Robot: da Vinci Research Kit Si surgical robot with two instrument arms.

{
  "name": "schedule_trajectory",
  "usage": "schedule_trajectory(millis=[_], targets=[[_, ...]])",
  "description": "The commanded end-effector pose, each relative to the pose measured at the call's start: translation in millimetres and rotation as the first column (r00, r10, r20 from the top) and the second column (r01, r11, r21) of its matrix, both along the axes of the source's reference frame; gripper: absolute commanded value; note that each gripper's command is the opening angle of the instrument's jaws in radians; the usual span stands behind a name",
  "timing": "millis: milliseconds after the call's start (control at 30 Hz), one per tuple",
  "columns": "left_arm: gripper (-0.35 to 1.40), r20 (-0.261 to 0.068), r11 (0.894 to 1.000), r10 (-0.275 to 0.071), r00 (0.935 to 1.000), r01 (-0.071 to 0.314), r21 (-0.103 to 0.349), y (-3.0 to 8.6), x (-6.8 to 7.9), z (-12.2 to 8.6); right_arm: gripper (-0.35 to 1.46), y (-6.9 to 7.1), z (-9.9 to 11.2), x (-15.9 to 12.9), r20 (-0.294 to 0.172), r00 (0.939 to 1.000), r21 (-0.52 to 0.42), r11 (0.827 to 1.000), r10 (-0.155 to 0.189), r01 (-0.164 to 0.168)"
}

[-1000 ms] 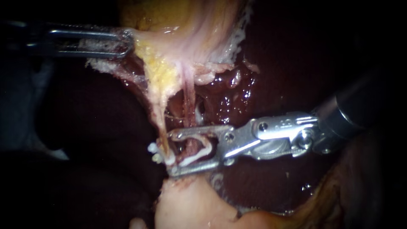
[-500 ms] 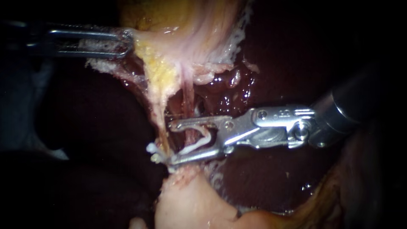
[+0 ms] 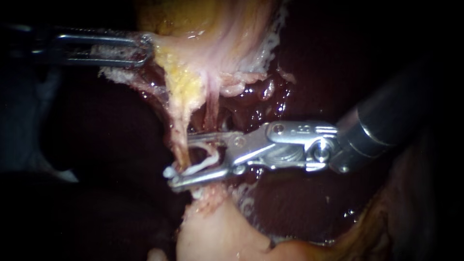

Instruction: Clipping third clip left tube

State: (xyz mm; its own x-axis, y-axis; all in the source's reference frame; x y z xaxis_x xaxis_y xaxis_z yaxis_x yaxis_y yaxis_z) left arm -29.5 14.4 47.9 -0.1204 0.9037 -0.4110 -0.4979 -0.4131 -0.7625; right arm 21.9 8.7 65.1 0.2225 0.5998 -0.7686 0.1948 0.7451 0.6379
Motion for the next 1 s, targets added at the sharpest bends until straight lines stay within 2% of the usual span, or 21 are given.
schedule_trajectory(millis=[33,133,333,467,600,833,1000], targets=[[-0.35,-0.001,1.0,0.0,1.0,0.0,0.001,0.0,0.0,0.0,0.5,-0.1,0.0,0.4,-0.007,1.0,0.001,1.0,-0.001,0.001],[-0.35,-0.001,1.0,-0.001,1.0,0.001,0.001,0.0,-0.1,0.0,0.5,-0.2,-0.3,1.7,-0.019,0.9998,0.007,1.0,-0.009,0.009],[-0.35,-0.001,1.0,-0.001,1.0,0.001,0.001,0.0,-0.1,0.0,0.5,-0.5,-0.9,3.2,-0.033,0.9995,0.018,1.0,0.004,-0.004],[-0.35,-0.001,1.0,-0.001,1.0,0.001,0.001,0.0,-0.2,0.0,0.5,-0.1,-1.2,3.6,-0.032,0.9993,0.02,1.0,0.019,-0.018],[-0.35,-0.001,1.0,-0.001,1.0,0.001,0.001,0.0,-0.2,0.0,0.49,0.9,-1.7,3.6,-0.022,0.999,0.023,0.999,0.038,-0.038],[-0.35,-0.001,1.0,-0.001,1.0,0.001,0.001,0.0,-0.2,0.0,0.49,4.1,-3.6,2.8,-0.024,0.9954,0.046,0.995,0.093,-0.092],[-0.35,-0.003,1.0,-0.004,1.0,0.004,0.0,0.1,-0.3,0.0,0.5,4.9,-4.3,2.6,-0.033,0.9939,0.062,0.993,0.106,-0.103]])
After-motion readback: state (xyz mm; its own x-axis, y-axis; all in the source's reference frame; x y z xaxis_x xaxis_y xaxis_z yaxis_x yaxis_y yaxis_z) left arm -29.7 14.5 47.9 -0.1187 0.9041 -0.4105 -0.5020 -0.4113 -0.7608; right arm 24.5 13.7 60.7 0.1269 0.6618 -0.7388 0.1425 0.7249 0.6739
